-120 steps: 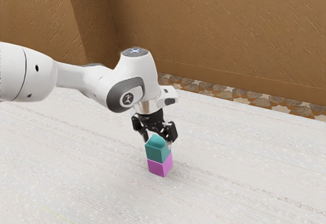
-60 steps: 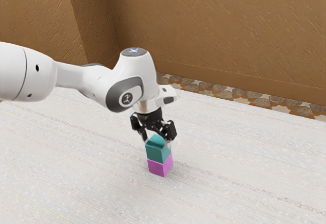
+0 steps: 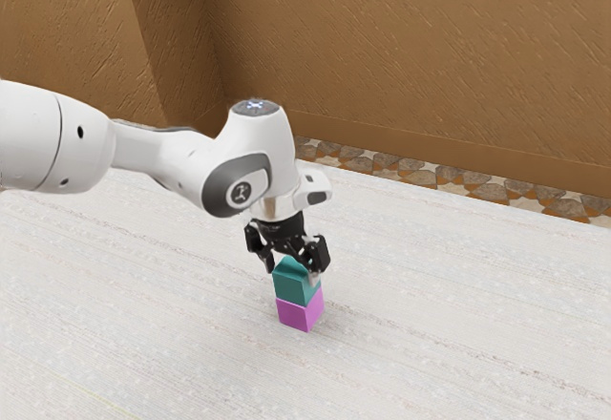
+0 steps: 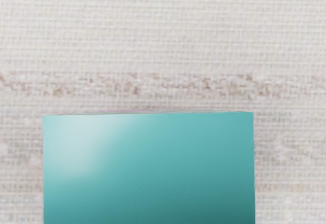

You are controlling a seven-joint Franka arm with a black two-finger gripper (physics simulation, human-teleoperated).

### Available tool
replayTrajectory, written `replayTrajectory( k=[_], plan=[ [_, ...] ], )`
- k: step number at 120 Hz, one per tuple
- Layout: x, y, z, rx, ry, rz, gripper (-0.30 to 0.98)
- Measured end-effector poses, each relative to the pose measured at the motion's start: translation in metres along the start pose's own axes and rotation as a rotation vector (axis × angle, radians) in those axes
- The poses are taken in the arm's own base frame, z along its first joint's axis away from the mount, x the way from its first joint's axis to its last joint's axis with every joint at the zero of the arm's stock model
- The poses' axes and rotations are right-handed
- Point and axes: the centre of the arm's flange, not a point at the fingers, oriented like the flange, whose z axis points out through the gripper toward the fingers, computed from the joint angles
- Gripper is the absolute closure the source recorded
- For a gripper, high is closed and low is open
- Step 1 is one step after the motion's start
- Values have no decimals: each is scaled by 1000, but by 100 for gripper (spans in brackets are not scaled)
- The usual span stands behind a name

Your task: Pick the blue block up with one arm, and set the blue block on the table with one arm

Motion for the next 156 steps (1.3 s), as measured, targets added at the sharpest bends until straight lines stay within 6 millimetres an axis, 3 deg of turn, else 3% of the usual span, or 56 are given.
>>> replayTrajectory(
  k=[22,78,92,116,156],
  plan=[
    [2,-3,13,0,-20,-5,2],
    [13,-4,24,4,-24,23,3],
    [13,0,22,4,-19,34,9],
    [13,-1,21,7,-16,36,32],
    [13,0,21,24,-11,24,40]
  ],
)
